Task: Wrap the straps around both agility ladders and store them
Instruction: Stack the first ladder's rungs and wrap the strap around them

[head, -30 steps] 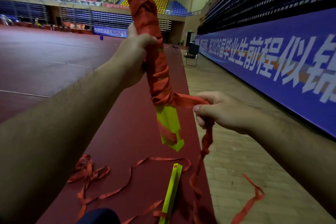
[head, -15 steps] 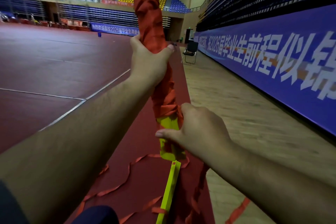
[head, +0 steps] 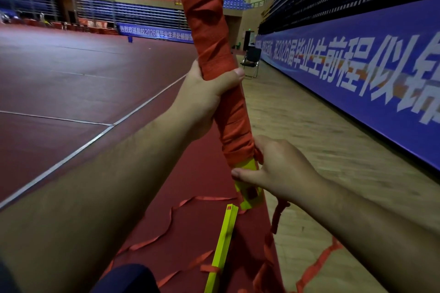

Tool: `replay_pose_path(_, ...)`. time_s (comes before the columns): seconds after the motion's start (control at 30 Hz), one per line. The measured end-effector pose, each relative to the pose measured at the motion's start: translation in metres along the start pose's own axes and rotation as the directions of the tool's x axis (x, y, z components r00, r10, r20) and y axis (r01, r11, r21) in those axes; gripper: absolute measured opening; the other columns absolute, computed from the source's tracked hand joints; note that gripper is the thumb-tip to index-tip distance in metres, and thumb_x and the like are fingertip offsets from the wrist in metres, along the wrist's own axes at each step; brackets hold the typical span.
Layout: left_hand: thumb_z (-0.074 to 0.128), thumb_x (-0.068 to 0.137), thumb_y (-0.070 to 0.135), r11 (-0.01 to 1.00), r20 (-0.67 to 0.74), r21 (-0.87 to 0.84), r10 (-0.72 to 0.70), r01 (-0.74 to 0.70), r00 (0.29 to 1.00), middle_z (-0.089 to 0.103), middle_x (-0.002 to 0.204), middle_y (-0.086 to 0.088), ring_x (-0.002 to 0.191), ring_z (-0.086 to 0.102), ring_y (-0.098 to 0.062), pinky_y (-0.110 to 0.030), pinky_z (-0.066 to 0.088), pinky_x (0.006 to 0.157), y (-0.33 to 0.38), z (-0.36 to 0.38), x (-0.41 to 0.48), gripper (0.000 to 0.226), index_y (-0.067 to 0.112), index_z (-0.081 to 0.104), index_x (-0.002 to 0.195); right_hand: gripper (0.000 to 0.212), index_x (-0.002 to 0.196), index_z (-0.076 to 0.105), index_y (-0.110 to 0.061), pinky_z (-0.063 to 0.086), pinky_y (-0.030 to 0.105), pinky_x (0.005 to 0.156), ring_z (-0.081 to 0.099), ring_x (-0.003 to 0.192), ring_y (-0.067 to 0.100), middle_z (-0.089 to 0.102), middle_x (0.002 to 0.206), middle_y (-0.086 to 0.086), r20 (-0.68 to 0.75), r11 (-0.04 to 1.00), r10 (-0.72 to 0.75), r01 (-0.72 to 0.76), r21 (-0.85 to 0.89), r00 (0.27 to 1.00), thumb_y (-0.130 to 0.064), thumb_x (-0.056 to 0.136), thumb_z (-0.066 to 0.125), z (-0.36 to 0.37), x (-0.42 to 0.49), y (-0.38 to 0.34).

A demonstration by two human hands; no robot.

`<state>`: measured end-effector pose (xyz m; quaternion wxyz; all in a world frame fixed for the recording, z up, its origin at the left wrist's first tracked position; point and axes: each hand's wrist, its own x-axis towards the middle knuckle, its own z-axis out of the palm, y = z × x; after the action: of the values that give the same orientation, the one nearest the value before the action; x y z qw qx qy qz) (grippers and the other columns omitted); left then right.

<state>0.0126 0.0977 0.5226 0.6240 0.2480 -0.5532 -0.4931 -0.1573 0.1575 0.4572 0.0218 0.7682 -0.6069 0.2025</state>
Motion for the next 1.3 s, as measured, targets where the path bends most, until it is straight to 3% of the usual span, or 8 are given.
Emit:
replay_pose_path(0.2,0.077,0.078,0.034,0.975,-0.149,0.219,-0.005,0.037,0.989,0.063,0.097,-0.007,0.079,0.068,-0.023,-0.043,0.062,0.071,-0.003,0.024,-0.001,0.047,0.02,0.047,0.111,0.083,0.107,0.054,-0.03,0.056,0.038,0.079,0.065,0.092,0.017,0.067,0.097,-0.009,-0.012,0.993,0.115,-0.115,0.0,0.993,-0.09,0.05,0.059,0.015,-0.002,-0.017)
replay_pose_path(0.37,0.06,0.094,0.032,0.979,0.3,0.026,-0.199,0.2,0.933,0.067,0.097,-0.001,0.088,0.065,-0.015,-0.034,0.051,0.082,0.001,-0.001,0.0,0.028,0.021,0.058,0.12,0.049,0.087,0.062,-0.027,0.055,0.031,0.07,0.065,0.072,0.002,0.07,0.078,-0.013,0.179,0.909,-0.031,-0.046,0.414,0.983,-0.062,0.057,0.078,0.009,-0.006,0.002)
replay_pose_path(0.5,0.051,0.085,0.031,0.953,0.405,-0.174,-0.161,0.249,0.9,0.068,0.093,-0.007,0.082,0.069,-0.02,-0.04,0.056,0.086,-0.016,-0.008,-0.005,0.039,0.016,0.055,0.121,0.036,0.092,0.066,-0.027,0.055,0.025,0.072,0.067,0.075,0.0,0.072,0.082,-0.016,0.246,0.876,-0.159,0.022,0.482,0.956,-0.042,0.069,0.089,0.016,-0.011,-0.006)
replay_pose_path(0.7,0.072,0.089,0.033,0.983,0.115,0.181,-0.019,-0.002,0.993,0.06,0.075,0.002,0.067,0.061,-0.012,-0.035,0.057,0.067,-0.013,-0.006,0.005,0.021,0.018,0.059,0.095,0.045,0.081,0.057,-0.032,0.046,0.031,0.06,0.057,0.063,0.004,0.06,0.065,-0.009,0.177,0.98,-0.063,0.028,0.196,0.982,-0.071,0.067,0.074,0.024,-0.01,0.007)
replay_pose_path(0.83,0.072,0.079,0.058,0.956,-0.037,0.293,0.018,-0.006,0.999,0.062,0.083,-0.003,0.073,0.065,-0.017,-0.041,0.059,0.07,-0.015,-0.001,0.011,0.052,0.013,0.059,0.104,0.072,0.093,0.056,-0.031,0.05,0.032,0.063,0.059,0.07,0.004,0.063,0.075,-0.012,0.124,0.973,0.01,-0.038,0.227,0.992,-0.088,0.05,0.066,0.028,-0.016,-0.002)
replay_pose_path(1.03,0.062,0.096,0.031,0.967,0.133,0.001,-0.251,0.253,0.959,0.066,0.098,-0.004,0.079,0.069,-0.014,-0.032,0.057,0.067,-0.018,-0.013,0.008,0.045,0.016,0.049,0.136,0.048,0.102,0.071,-0.016,0.058,0.048,0.087,0.072,0.098,0.026,0.075,0.1,0.007,0.177,0.731,-0.057,-0.08,0.678,0.983,-0.045,0.067,0.087,0.033,-0.017,0.01)
replay_pose_path(1.17,0.077,0.071,0.054,0.894,0.473,-0.253,-0.219,0.37,0.854,0.071,0.111,-0.01,0.099,0.07,-0.023,-0.04,0.057,0.083,-0.059,-0.032,-0.007,0.076,0.023,0.05,0.134,0.026,0.097,0.069,-0.009,0.056,0.026,0.081,0.067,0.089,0.009,0.072,0.093,-0.004,0.336,0.537,-0.278,-0.145,0.831,0.9,-0.012,0.075,0.082,0.042,-0.025,0.009)
replay_pose_path(1.3,0.059,0.084,0.051,0.792,0.28,-0.468,-0.287,0.392,0.916,0.065,0.075,-0.002,0.067,0.066,-0.017,-0.038,0.057,0.076,-0.095,-0.034,-0.013,0.047,0.015,0.059,0.115,0.034,0.097,0.07,-0.019,0.055,0.031,0.08,0.067,0.085,0.006,0.073,0.09,-0.008,0.401,0.786,-0.153,-0.135,0.604,0.903,-0.04,0.075,0.086,0.055,-0.023,0.017)
